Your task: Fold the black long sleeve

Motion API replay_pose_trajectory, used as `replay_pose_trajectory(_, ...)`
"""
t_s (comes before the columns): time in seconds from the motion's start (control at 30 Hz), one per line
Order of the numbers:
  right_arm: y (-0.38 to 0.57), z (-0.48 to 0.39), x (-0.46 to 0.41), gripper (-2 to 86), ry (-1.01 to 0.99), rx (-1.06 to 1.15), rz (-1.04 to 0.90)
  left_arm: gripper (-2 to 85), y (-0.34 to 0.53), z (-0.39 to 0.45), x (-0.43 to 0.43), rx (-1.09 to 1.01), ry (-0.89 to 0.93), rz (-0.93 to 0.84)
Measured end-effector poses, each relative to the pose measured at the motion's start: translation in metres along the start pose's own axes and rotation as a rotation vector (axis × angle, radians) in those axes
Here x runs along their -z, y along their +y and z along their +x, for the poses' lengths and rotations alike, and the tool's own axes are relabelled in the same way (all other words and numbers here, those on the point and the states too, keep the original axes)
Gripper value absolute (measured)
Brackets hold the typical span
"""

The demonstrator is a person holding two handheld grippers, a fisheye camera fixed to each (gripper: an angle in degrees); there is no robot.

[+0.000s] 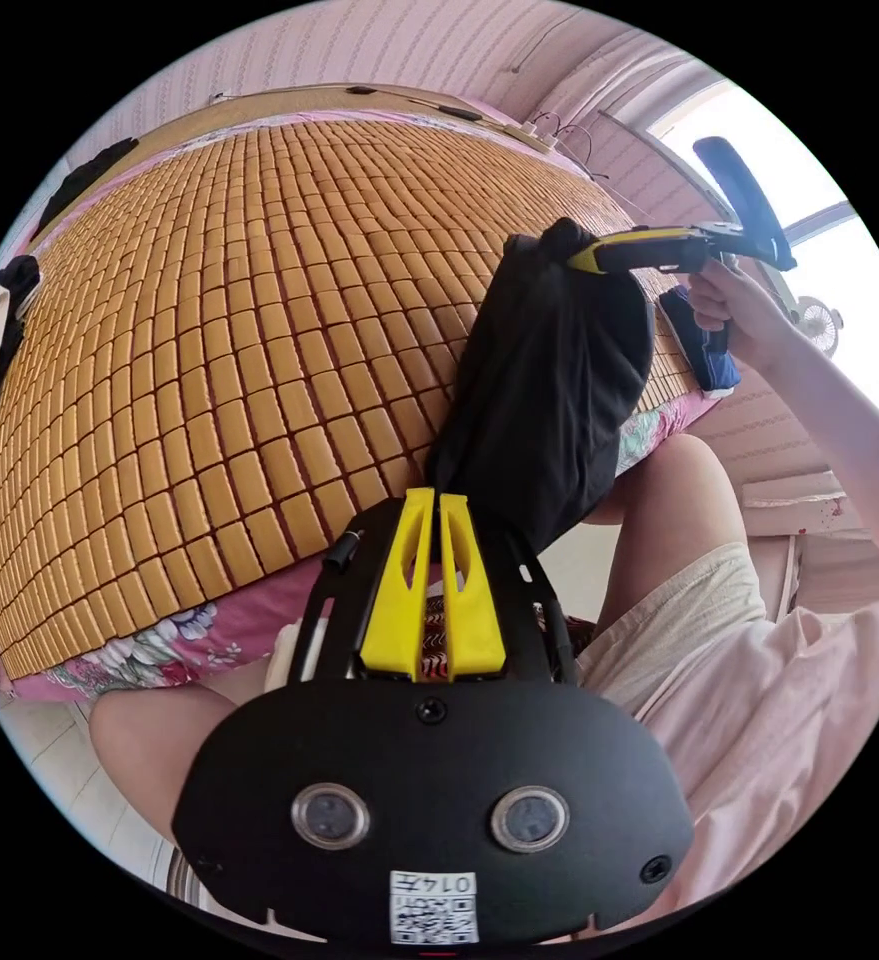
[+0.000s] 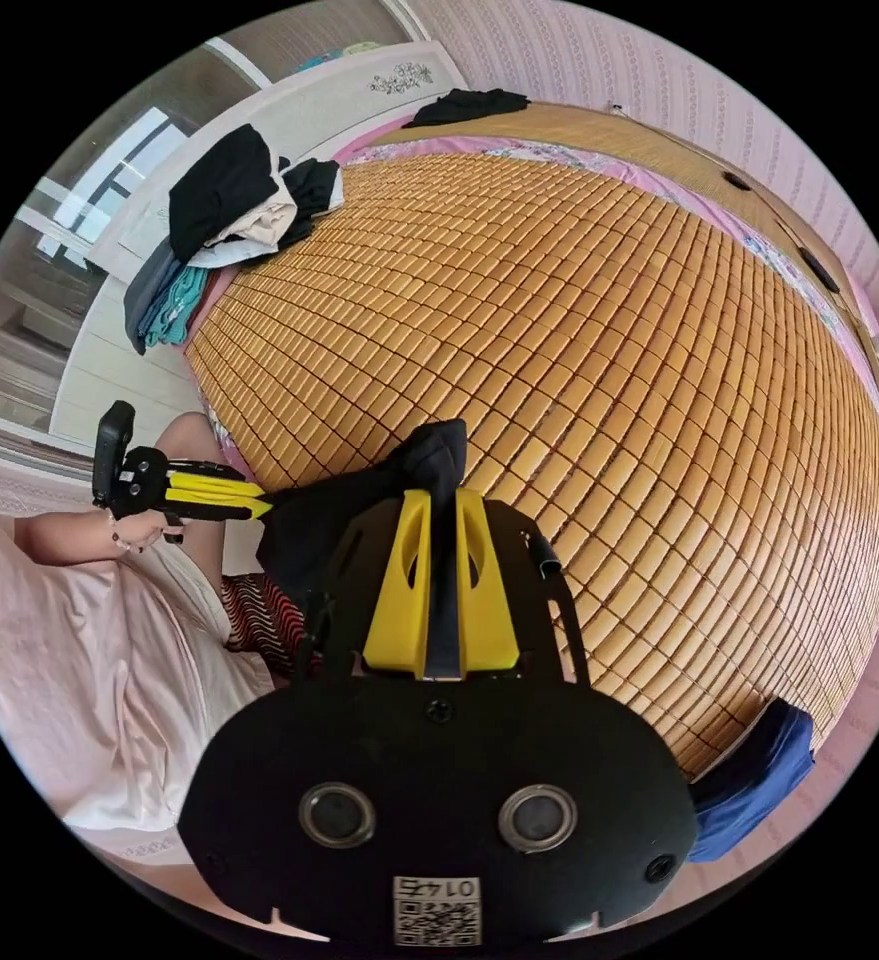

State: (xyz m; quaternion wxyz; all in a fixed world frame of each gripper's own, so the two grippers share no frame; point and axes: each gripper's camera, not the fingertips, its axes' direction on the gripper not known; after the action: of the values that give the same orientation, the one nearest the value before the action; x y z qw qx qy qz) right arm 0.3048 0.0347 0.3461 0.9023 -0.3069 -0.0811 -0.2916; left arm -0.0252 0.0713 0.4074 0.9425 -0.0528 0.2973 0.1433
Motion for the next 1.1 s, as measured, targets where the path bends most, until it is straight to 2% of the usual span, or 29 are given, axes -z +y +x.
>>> replay_pose_trajectory(0.2,0.128,-0.045,0.070,2.7,0.053,-0.027,0.241,-1.0,0.012,0.051,0.039,-0.140,-0.001,0.112)
replay_pose_trajectory(0.37,0.252,-0.058,0.121,2.7,0.110,-0.207,0.467,-1.0,0.000,0.119,0.077,-0.345,0.005,0.194)
replay_pose_trajectory(0.57,0.384,-0.053,0.186,2.9,0.240,-0.404,0.660,-1.0,-0.058,0.229,0.098,-0.610,0.113,0.234)
replay_pose_trajectory(0.73,0.453,-0.013,0.248,3.3,0.316,-0.511,0.667,-0.9,-0.125,0.326,0.089,-0.738,0.262,0.212)
replay_pose_trajectory(0.83,0.466,0.049,0.282,4.3,0.325,-0.562,0.555,-0.8,-0.170,0.381,0.074,-0.759,0.301,0.222)
replay_pose_trajectory(0.93,0.461,0.134,0.282,7.7,0.357,-0.769,0.412,0.3,-0.230,0.422,0.037,-0.656,0.264,0.212)
replay_pose_trajectory(0.97,0.460,0.165,0.271,10.4,0.360,-0.874,0.325,1.1,-0.248,0.429,0.019,-0.572,0.151,0.225)
replay_pose_trajectory(1.03,0.461,0.187,0.252,11.9,0.354,-0.963,0.247,2.6,-0.265,0.425,-0.006,-0.452,0.087,0.139)
replay_pose_trajectory(1.1,0.463,0.182,0.246,12.7,0.372,-0.971,0.276,4.3,-0.260,0.402,-0.011,-0.385,0.110,0.085)
